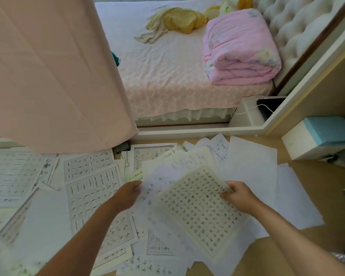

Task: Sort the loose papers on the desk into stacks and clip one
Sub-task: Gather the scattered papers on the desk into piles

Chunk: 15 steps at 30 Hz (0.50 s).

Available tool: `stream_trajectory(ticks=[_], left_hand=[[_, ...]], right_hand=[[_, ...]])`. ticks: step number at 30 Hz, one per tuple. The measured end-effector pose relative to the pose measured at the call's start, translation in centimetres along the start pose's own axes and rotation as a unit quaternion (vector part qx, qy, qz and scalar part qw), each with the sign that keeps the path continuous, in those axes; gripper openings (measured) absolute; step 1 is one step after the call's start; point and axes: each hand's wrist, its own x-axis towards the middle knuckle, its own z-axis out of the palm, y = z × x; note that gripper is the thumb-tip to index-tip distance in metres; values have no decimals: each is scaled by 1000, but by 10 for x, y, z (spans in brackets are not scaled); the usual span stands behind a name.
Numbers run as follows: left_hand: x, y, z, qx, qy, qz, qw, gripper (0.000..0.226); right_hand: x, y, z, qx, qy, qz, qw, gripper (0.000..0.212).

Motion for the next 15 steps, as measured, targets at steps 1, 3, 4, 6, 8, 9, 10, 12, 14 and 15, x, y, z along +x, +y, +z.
stream_trajectory(ticks=[1, 3, 4, 6, 8, 9, 10, 12, 14, 15], left_hand=[[0, 7, -5, 2, -17, 23, 1000, 35], [-1, 20, -10, -18, -64, 75, 995, 28], [1, 27, -10, -30, -84, 100, 991, 29], [4, 38, -6, -67, -105, 135, 983, 30], [10, 43, 1, -87, -32, 165, 982, 30], [14, 42, 5, -105, 43, 159, 981, 34], [18, 38, 9, -126, 121, 124, 977, 37], [22, 26, 18, -162, 217, 32, 962, 39], [21, 14, 33, -139, 212, -43, 966, 43], [19, 10, 42, -112, 189, -70, 973, 47]], right_hand=[[0, -5, 7, -7, 2, -11, 1000, 9], [-2, -20, 20, -31, 9, -41, 999, 18], [-2, -27, 26, -40, 9, -51, 998, 24], [-1, -34, 37, -33, -2, -45, 998, 20], [2, -31, 41, -29, 0, -25, 999, 13], [5, -26, 39, -27, 17, -5, 999, 17], [9, -19, 36, -13, 47, 16, 999, 24], [15, -5, 24, 17, 123, 65, 990, 32], [23, 6, 14, 21, 178, 111, 978, 39], [27, 9, 12, 14, 187, 134, 973, 44]])
